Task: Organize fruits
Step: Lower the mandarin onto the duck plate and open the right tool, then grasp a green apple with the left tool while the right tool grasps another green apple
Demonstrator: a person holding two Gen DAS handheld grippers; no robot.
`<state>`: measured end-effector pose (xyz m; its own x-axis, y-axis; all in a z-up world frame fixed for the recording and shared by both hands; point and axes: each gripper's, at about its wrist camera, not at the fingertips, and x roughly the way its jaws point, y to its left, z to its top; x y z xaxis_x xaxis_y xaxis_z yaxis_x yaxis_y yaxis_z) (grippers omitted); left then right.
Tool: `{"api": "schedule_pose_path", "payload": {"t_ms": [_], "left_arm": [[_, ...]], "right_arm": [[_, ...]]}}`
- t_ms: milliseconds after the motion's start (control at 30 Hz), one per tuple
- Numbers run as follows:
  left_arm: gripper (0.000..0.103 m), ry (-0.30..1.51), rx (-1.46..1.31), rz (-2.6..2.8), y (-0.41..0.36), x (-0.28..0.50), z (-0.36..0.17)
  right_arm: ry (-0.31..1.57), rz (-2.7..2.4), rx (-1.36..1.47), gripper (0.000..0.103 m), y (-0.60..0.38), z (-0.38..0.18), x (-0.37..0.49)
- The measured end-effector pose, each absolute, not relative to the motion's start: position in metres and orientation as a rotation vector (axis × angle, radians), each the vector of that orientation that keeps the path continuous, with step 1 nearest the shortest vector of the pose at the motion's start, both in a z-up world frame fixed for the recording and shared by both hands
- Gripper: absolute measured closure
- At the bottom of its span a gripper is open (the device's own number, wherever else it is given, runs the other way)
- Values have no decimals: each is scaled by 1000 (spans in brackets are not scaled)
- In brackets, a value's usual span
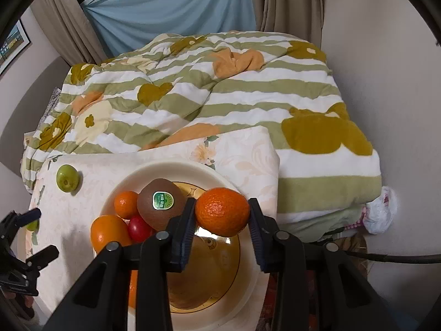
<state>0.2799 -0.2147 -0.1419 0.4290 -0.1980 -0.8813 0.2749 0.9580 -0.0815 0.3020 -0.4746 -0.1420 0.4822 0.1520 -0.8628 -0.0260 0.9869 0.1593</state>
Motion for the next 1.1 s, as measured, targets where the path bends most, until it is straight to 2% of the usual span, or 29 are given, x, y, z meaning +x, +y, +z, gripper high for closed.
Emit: {"api": "schedule_pose_path", "payload": {"t_ms": [67,133,200,267,600,1100], "left_arm": [[0,1093,78,-286,-213,278,-143],[0,1087,83,-272,-212,276,-141],[0,1084,87,-257,-211,275,-140],[0,1082,85,-253,-210,275,-138],[0,1031,97,-226,-205,257,-115],[0,877,53,-87,-168,199,-36]], "right_arm": [[1062,111,145,44,-476,-142,301],[1059,103,144,23,-476,-141,300],[1051,95,125,9,-474,-139,297],[1044,87,108,1,-475,-138,294],[955,71,56,1,-472,-108,265],[876,169,34,0,-429,-32,215]]}}
